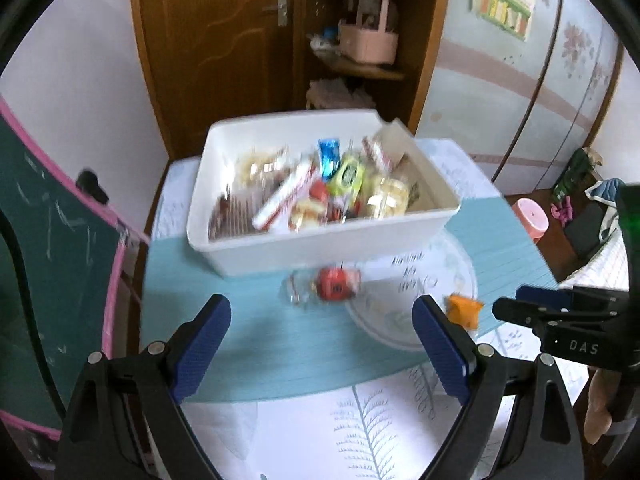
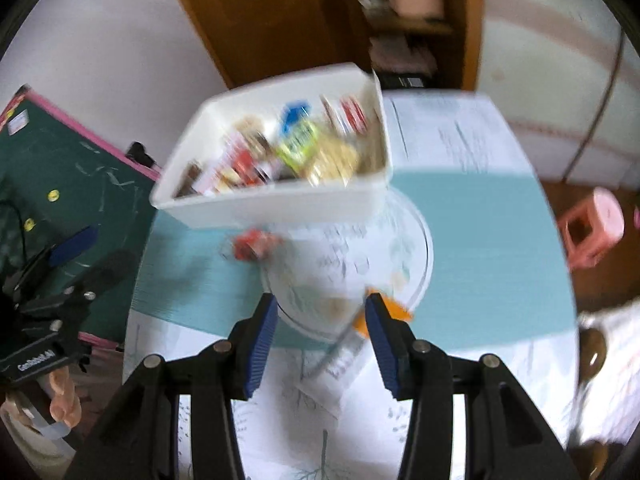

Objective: Organize snacks
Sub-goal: 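Withdraw both tools from the bin toward the last snacks on the table, then grasp the red wrapped snack with the left tool while the right tool grasps the orange-white bar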

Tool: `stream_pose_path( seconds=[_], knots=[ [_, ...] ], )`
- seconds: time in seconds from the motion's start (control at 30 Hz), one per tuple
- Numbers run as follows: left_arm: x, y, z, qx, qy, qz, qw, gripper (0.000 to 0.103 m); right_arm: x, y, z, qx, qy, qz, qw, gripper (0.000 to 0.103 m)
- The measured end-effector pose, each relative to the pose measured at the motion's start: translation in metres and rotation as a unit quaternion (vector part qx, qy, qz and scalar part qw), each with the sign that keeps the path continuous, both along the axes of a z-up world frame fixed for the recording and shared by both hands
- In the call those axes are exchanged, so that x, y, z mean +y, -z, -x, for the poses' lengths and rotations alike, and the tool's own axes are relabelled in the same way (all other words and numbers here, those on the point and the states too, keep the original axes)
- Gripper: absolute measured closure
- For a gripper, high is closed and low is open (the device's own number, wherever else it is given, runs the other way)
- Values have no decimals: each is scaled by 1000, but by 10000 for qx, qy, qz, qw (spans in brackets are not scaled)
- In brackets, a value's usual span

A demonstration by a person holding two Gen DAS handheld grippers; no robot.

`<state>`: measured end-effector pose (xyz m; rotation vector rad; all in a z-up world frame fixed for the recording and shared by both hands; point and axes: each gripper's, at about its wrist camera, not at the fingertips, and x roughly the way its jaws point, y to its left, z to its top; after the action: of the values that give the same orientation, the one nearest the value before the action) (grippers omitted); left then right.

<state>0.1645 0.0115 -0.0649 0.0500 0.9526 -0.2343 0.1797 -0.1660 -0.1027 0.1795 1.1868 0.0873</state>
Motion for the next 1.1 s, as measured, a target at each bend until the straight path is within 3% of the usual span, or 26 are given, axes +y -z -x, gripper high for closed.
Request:
stream_pose_path(
  seconds=[0.27, 0.5, 0.83, 0.97, 1.1],
  knots=[
    [6, 60, 3, 495, -263, 154, 9983, 11, -2, 70, 18, 744, 461, -248, 9959, 57],
    [2, 71, 0, 546, -326, 159, 9978, 11, 20, 94, 15, 928, 375, 43, 9950, 57],
    [-9, 76, -20, 640, -313, 223, 9972, 11, 18, 96, 3, 714, 256, 25, 9971, 55],
    [-13, 78, -26, 620, -293, 219, 9974, 11, 7, 96, -7, 734, 12, -296, 9969, 55],
    [-12, 82, -34, 660, -366, 209, 9969, 11, -10, 98, -17, 862, 191, -869, 9923, 54]
  ],
)
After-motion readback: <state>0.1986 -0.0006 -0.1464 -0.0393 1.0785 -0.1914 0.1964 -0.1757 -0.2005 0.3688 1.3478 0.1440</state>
